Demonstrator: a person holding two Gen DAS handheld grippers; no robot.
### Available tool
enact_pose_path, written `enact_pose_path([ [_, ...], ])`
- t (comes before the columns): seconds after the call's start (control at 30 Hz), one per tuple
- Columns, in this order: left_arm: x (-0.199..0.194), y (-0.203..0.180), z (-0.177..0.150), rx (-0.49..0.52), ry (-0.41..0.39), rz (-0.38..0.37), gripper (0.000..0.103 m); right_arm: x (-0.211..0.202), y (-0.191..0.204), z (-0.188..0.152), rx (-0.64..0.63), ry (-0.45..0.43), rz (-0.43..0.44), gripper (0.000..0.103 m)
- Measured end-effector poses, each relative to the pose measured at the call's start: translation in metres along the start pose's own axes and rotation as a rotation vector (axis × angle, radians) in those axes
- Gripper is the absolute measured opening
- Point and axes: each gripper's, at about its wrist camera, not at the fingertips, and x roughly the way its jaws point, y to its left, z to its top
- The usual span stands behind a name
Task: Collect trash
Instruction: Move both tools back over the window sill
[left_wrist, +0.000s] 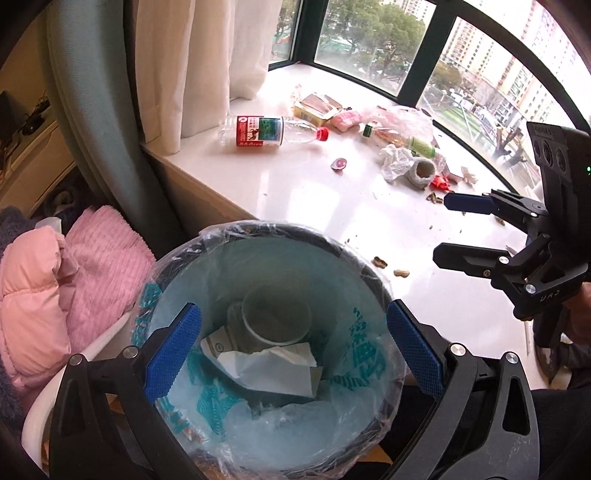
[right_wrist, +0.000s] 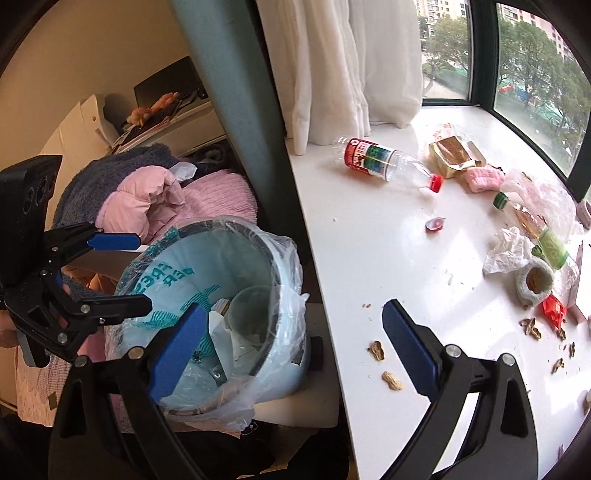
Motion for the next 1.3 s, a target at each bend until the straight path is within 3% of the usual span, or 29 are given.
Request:
enact_pose_path([
  [0.27, 0.008, -0.028, 0.029, 0.025, -0.016, -0.072, 0.097, -0.024, -0.042, -0.012, 0.094, -0.041, -0.06, 0.093],
  [0.63, 0.034, -0.084, 0.075, 0.139, -0.014, -0.159, 0.097, -0.06, -0.112, -0.026, 0.263, -0.113, -0.149, 0.093],
  [0.93, 0.068, -0.129, 0.112, 0.235, -0.003, -0.186, 0.097, -0.084, -0.178, -0.039, 0.412, -0.153, -0.223, 0.093],
  [1.3, 0.117, -0.168, 0.158, 0.293, 0.008, -0.211, 0.097, -0.08, -0.227, -0.044, 0.461, -0.153, -0.284, 0.093],
])
